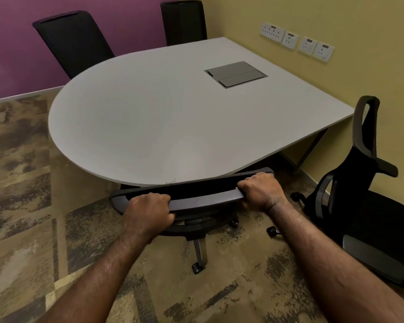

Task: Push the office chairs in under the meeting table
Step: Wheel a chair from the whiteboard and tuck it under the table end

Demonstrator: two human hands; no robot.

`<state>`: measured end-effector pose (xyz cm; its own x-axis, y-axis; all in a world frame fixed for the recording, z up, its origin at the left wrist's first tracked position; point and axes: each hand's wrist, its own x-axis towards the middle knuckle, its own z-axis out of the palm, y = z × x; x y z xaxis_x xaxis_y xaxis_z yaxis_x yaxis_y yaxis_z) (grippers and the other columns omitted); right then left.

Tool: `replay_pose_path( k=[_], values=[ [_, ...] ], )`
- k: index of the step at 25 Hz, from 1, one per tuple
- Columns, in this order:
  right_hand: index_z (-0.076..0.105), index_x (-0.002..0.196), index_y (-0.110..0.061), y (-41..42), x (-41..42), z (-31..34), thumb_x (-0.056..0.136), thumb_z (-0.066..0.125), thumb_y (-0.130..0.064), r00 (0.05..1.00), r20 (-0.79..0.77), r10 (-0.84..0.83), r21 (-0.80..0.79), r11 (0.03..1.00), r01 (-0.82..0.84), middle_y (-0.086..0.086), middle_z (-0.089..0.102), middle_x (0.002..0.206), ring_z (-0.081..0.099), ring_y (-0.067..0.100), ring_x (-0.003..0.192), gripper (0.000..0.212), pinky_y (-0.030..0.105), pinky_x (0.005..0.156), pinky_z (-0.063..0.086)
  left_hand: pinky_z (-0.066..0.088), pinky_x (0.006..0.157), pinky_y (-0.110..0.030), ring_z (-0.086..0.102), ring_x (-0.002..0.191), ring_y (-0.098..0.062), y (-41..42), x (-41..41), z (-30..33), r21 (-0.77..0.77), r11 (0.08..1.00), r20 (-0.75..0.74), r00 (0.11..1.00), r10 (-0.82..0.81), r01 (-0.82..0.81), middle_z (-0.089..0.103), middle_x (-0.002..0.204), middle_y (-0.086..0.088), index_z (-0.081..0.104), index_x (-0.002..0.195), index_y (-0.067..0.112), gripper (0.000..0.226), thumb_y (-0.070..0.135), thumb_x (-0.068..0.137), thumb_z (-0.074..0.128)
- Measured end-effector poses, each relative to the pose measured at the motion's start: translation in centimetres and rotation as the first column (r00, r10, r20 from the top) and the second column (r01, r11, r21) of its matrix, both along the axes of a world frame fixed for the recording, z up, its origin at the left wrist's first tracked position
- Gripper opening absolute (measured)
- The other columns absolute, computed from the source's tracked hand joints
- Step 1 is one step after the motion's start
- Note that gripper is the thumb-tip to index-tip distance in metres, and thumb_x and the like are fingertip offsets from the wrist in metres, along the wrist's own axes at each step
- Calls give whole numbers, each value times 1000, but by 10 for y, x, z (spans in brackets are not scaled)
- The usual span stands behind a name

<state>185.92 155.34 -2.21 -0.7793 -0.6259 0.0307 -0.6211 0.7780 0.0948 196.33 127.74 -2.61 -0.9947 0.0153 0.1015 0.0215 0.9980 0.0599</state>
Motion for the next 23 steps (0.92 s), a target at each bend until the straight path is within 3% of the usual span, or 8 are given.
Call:
replay_pose_path(
  k=[4, 12, 23],
  values=[
    [58, 63, -22, 5, -8, 1, 63, 67, -33, 999, -25, 36, -4, 999, -36, -4, 59, 56, 55, 22, 50, 14, 28, 52, 36, 29, 52, -28, 39, 54, -14, 6, -6, 3, -15, 1000, 20, 999, 27, -26, 43, 57, 9, 56, 67, 23, 13, 34, 66, 63],
    [60, 69, -21, 19, -31, 0, 68, 61, -36, 999, -9, 33, 21, 999, -33, -2, 62, 63, 58, 24, 57, 15, 30, 56, 40, 31, 55, -28, 53, 63, -18, 20, -26, 3, -36, 998, 56, 997, 52, -50, 60, 68, 4, 62, 77, 23, 16, 36, 70, 61],
    [59, 68, -21, 34, -62, -1, 66, 65, -35, 999, -15, 50, 23, 999, -49, -2, 61, 61, 57, 23, 54, 15, 27, 53, 34, 30, 54, -29, 40, 59, -15, 35, -56, -4, -22, 998, 51, 997, 53, -52, 43, 62, 8, 61, 76, 22, 16, 37, 69, 61]
  ],
)
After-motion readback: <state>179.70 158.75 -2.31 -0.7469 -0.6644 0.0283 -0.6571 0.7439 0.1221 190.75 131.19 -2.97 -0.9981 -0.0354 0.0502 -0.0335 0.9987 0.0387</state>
